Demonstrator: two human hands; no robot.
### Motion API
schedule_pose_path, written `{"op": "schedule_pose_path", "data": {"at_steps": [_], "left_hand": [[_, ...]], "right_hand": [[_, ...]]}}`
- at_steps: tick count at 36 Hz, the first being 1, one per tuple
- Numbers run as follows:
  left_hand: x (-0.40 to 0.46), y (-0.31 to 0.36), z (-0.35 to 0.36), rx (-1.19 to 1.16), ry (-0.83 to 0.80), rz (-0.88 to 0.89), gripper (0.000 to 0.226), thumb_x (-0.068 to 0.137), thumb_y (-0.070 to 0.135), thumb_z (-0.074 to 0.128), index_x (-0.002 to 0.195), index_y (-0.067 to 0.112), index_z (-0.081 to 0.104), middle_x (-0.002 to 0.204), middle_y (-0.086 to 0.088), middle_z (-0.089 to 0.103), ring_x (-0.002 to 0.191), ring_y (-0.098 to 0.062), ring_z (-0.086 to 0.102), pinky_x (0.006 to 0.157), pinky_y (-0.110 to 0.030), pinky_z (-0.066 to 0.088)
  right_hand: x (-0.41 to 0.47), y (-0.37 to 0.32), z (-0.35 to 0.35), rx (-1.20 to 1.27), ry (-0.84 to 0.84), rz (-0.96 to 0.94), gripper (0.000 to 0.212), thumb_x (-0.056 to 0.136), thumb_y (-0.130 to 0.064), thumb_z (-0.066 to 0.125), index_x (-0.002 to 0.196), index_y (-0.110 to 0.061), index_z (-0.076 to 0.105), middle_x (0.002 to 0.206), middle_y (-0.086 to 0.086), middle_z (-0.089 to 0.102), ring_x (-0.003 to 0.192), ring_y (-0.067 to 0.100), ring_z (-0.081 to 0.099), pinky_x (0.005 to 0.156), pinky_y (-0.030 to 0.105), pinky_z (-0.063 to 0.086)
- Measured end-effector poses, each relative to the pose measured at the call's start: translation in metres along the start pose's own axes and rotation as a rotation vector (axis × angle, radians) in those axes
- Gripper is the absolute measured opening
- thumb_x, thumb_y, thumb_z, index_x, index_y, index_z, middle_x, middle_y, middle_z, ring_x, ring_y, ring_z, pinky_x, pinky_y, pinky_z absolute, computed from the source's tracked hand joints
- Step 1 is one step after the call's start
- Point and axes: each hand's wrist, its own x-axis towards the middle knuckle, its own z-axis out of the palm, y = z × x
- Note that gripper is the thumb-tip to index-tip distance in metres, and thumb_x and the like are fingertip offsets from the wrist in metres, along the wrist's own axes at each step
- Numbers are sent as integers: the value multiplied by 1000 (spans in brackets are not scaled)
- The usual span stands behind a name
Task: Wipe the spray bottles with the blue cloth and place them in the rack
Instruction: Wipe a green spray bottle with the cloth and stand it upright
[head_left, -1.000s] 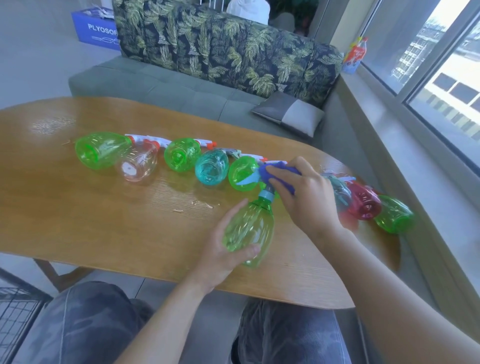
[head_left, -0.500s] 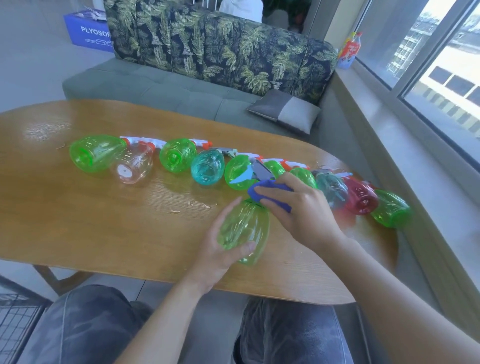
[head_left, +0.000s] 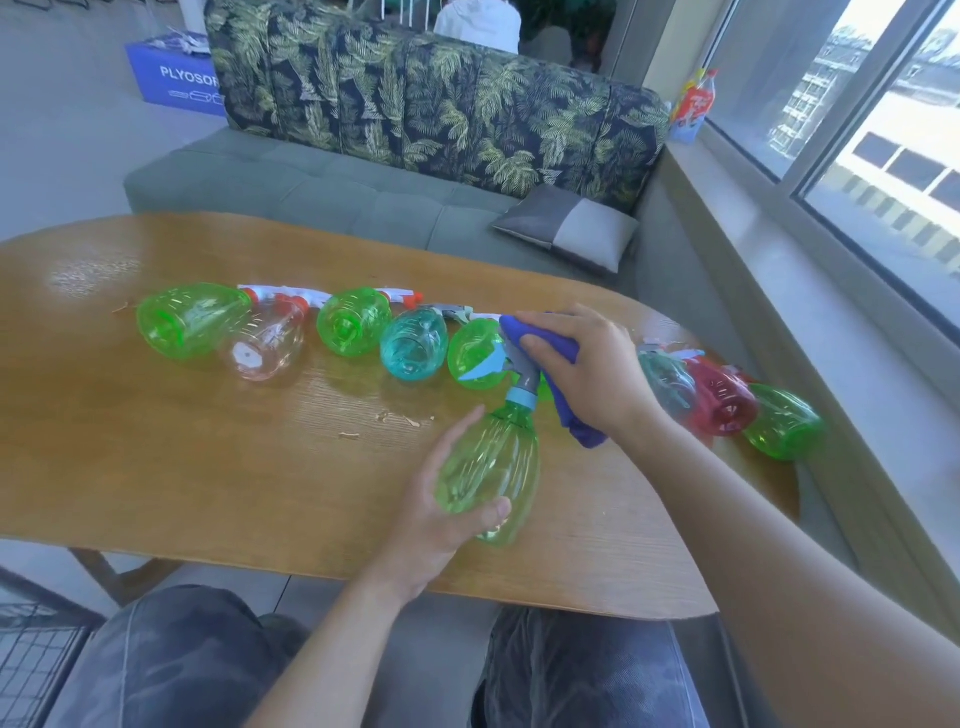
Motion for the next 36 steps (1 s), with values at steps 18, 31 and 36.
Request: {"op": "schedule_pose_path", "data": {"at_steps": [18,31,36], "left_hand": [[0,-2,-1,-17,33,-26,90,68,42,90,150,55,54,161,26,48,155,-4,39,131,-55,28],[-1,-1,-1,-22,-34,7,95,67,41,88,154,41,51,144,42,55,137,18,48,99,0,39],[0,-5,-3,-32,8,0,92,71,33,90,155,42,52,150,38,53,144,12,45,110,-11,41]], "right_hand": [[-14,19,-51,-137,-312,89,17,100,-31,68,105,-45,75,66,-19,62,58,-4,59,61,23,44],[-2,4,-9,12,-55,50,24,100,-33,67,121,-42,76,104,-5,72,98,19,64,94,39,51],[-15,10,-17,11,-116,94,22,100,-30,67,118,-38,78,88,-16,69,83,16,63,82,32,53]]}}
